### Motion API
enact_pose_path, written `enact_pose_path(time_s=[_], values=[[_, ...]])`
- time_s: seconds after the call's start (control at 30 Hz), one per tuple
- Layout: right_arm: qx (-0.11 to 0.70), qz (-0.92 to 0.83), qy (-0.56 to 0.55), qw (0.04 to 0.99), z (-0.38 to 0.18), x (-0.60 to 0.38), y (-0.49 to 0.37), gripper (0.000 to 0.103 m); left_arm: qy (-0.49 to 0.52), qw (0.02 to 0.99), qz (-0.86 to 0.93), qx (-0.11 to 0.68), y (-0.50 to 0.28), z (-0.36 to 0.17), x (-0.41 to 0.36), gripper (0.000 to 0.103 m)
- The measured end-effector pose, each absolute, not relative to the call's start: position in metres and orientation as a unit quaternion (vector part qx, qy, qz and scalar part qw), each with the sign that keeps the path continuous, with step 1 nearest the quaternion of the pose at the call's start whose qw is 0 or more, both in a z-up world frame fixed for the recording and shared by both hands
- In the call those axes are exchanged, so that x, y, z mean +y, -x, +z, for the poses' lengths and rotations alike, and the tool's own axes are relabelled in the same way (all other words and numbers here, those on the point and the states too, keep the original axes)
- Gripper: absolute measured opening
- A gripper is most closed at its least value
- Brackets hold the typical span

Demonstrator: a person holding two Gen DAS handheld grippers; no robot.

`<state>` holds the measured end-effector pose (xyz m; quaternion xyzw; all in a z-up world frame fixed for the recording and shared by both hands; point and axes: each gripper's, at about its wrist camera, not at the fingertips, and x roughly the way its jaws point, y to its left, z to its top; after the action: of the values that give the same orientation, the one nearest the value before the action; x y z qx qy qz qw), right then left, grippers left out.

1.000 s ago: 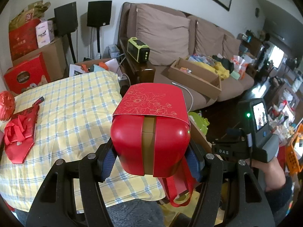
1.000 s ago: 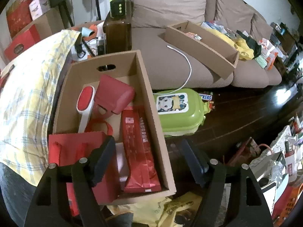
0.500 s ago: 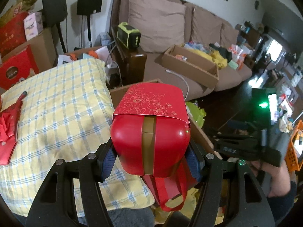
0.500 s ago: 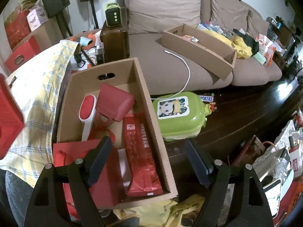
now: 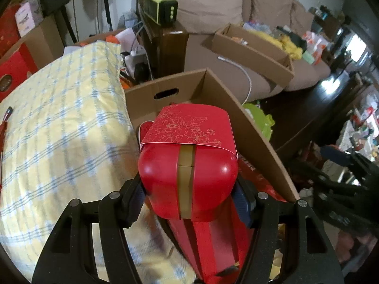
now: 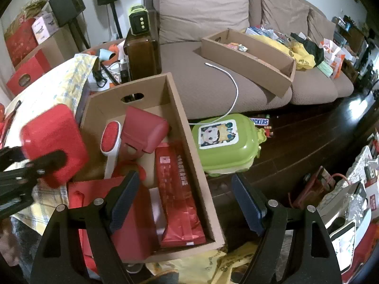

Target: Organize objects

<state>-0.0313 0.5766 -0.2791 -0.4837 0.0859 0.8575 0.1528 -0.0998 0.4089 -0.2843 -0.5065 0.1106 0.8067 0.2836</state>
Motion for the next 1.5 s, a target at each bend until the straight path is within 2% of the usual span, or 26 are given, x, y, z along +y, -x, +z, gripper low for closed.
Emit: enact_pose_path(time_s=[0.4,0.67,0.8,1.23,1.5], values=[[0.101,0.855,0.488,0.146,-0.286,0.579,0.033,0.081,0.514,0.217,0.811,0.176,0.128,-0.323,0.447,0.061],[0.103,0.849,0.499,0.140,-0.297,0.579,0.037,0.081,0.523,0.224,0.795,0.211,0.131,-0.339,0.466,0.060],[0.100,0.849,0.500,0.139,-0.299,0.577,0.039,0.081,0.521,0.233,0.789,0.226,0.131,-0.340,0.481,0.052],[0.108,0.847,0.501,0.141,-0.300,0.583,0.038,0.081,0.507,0.247,0.796,0.219,0.123,-0.327,0.482,0.052],[0.110,0.850,0.499,0.128,-0.299,0.578,0.039,0.081,0.481,0.260,0.816,0.187,0.122,-0.283,0.457,0.054]])
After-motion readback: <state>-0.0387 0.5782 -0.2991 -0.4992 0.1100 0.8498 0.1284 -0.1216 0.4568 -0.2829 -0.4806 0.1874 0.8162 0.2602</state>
